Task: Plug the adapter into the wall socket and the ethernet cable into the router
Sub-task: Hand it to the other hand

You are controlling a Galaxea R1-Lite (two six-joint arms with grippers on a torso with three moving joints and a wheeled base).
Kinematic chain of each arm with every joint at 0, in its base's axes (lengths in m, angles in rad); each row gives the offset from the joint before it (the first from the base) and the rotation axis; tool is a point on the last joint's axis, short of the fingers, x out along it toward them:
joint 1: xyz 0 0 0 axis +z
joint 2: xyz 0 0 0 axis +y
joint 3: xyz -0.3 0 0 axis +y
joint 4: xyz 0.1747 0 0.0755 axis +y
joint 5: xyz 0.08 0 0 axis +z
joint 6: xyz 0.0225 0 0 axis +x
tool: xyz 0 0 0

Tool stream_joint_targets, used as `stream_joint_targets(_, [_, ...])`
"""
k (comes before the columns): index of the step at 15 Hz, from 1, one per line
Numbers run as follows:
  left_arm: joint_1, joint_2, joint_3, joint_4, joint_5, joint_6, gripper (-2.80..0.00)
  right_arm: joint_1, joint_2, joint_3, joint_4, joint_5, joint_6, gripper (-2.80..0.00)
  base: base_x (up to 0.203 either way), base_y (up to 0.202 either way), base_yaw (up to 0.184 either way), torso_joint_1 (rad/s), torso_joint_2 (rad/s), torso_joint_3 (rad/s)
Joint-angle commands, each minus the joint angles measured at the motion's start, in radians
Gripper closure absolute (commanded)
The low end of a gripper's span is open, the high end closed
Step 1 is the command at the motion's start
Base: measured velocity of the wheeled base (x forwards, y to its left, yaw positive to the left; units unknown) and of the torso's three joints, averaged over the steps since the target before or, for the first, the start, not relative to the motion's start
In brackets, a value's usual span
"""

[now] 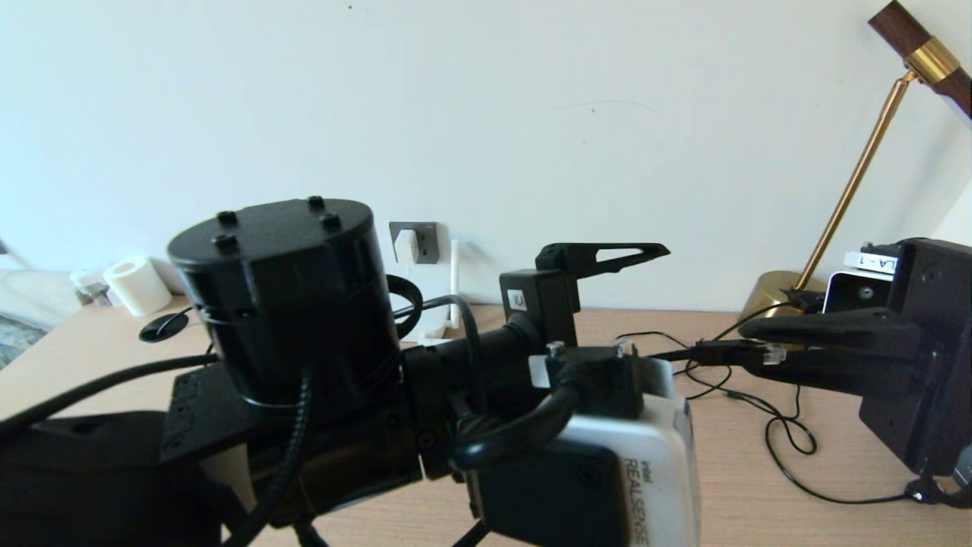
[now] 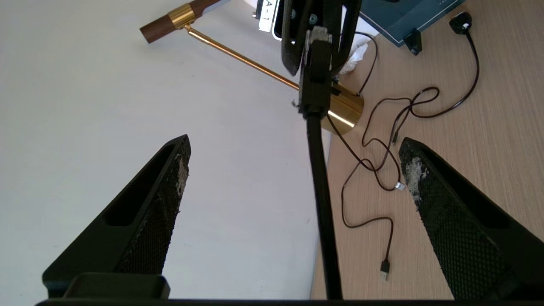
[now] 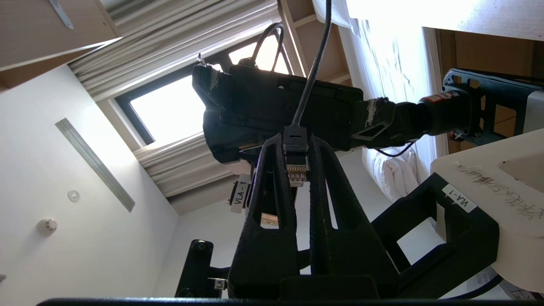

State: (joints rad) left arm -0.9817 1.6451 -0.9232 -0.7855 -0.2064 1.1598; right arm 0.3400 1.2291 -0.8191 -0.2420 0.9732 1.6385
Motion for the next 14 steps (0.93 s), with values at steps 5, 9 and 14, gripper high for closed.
stream_joint_targets(5, [-0.015,0.003,-0.012,-0.006,-0.004,0.005,-2.80,0.001,0.003,0.000,-0.002,0.007,0.009,0.00,0.000,0.000,0.000,0.000,0.00,0.000])
stream_joint_targets(9, [-0.017,0.015,-0.024,-0.004,-0.048,0.005,-2.80,-0.001,0.009,-0.002,-0.002,0.007,0.011,0.00,0.000,0.000,0.000,0.000,0.00,0.000])
stream_joint_targets(14, [-0.017,0.013,-0.005,-0.006,-0.051,0.009,-2.80,-0.004,0.010,-0.002,-0.002,0.007,0.012,0.00,0.000,0.000,0.000,0.000,0.00,0.000])
